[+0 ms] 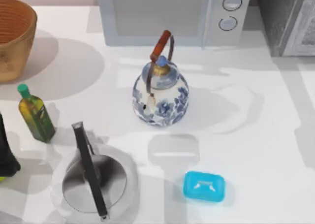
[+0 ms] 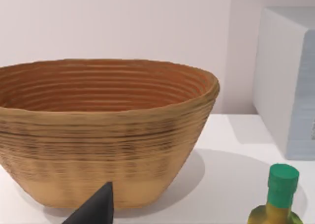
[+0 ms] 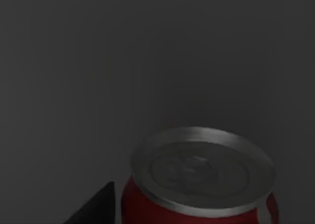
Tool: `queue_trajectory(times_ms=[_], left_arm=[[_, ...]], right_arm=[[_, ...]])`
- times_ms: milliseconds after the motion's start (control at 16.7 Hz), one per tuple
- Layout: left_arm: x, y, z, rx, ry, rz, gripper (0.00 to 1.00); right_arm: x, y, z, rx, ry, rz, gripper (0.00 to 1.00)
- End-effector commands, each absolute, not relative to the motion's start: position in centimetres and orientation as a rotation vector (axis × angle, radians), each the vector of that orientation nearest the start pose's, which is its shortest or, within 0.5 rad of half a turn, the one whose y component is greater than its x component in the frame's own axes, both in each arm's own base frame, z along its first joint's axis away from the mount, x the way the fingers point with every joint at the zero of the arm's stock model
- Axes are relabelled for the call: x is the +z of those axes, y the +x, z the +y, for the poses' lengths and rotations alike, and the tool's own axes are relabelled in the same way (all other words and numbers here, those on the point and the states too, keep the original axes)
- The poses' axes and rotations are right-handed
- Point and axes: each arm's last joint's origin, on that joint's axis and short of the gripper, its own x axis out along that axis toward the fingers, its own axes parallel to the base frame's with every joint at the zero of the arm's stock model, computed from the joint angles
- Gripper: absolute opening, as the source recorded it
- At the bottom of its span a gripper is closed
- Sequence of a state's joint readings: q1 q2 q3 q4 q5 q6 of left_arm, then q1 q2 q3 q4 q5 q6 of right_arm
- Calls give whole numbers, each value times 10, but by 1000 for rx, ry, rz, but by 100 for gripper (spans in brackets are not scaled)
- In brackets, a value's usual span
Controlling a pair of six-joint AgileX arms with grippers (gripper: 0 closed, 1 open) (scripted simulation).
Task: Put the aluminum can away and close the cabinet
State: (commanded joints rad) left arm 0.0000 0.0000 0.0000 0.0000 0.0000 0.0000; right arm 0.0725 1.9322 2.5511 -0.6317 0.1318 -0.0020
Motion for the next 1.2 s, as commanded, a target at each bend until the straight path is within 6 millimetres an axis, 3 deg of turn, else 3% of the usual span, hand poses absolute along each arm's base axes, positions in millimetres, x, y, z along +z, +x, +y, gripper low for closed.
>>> queue_trajectory(times_ms=[300,540,720,900,1200], left_arm=[[160,106,-1,0,0,0,100],[160,106,-1,0,0,0,100],[160,106,-1,0,0,0,100],[160,106,-1,0,0,0,100],[160,106,-1,0,0,0,100]], right_arm=[[526,327,19,-55,-47,53,100],[480,260,14,-33,-53,94,100],[422,204,10,-8,-44,106,100],[350,157,7,11,-28,101,100],[234,114,2,14,-5,55,100]])
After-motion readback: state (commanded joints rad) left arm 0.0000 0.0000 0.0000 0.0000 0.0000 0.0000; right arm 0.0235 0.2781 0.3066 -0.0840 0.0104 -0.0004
